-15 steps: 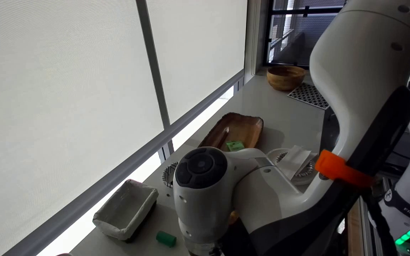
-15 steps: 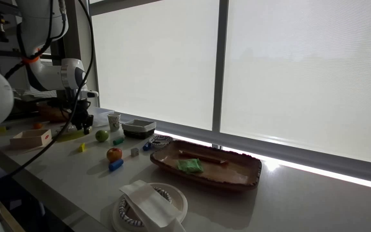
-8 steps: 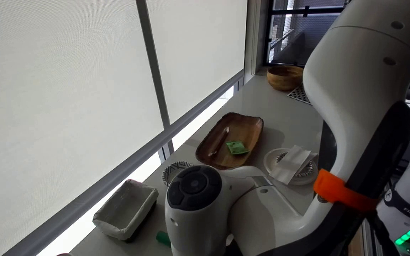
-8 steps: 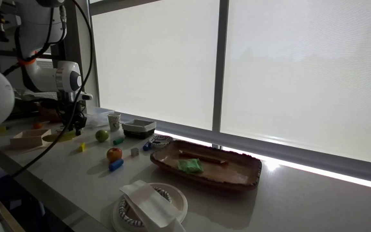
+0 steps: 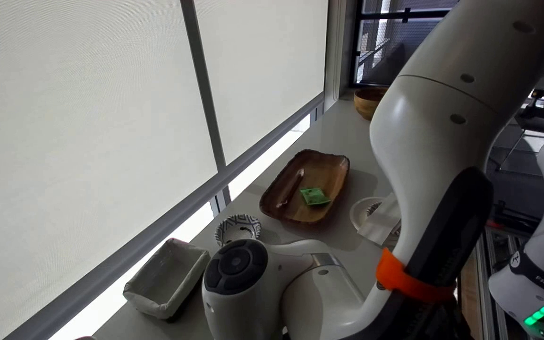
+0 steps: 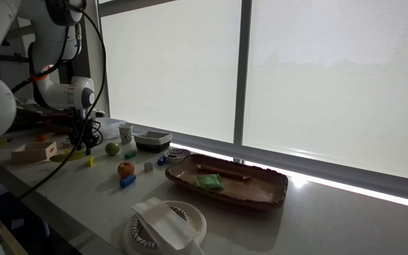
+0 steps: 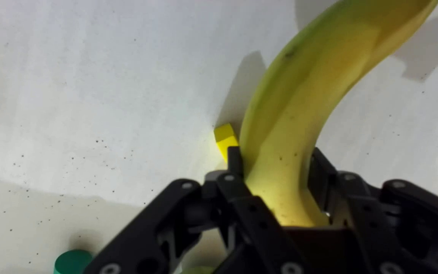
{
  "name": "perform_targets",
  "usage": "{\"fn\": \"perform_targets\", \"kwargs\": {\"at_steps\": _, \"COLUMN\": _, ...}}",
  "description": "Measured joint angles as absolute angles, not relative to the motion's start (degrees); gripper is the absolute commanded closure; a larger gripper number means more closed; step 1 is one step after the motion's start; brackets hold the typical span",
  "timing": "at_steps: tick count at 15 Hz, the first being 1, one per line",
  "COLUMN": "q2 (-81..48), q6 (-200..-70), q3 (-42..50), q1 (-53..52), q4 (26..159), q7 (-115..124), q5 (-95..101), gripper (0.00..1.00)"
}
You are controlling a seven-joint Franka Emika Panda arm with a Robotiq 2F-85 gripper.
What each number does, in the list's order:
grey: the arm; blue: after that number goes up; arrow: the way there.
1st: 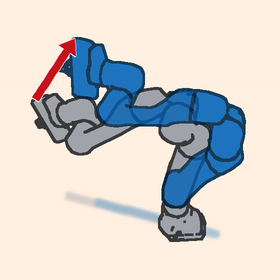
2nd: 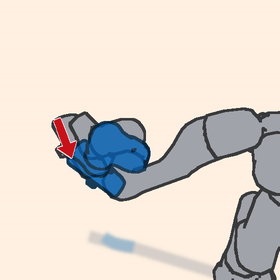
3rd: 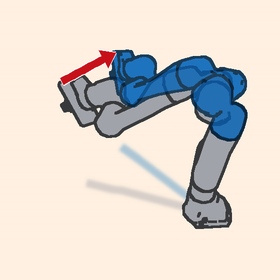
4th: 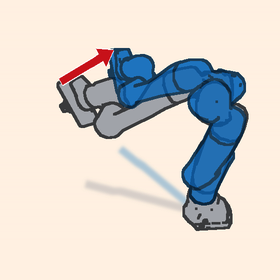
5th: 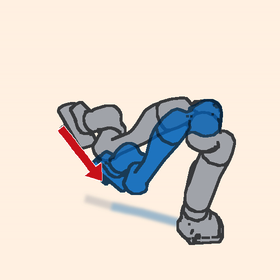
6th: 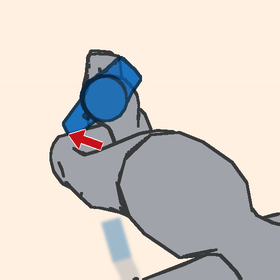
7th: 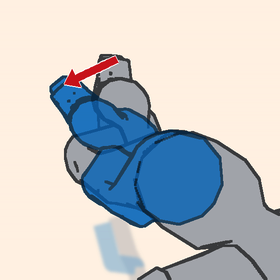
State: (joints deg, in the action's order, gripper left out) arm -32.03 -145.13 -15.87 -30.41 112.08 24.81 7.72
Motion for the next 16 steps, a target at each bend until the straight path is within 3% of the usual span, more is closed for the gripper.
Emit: {"fn": "perform_targets", "kwargs": {"at_steps": 16, "q2": -35.2, "q6": -143.4, "q3": -13.4, "q1": -35.1, "q4": 108.7, "q7": 25.4, "q5": 5.5, "gripper": 0.81}}
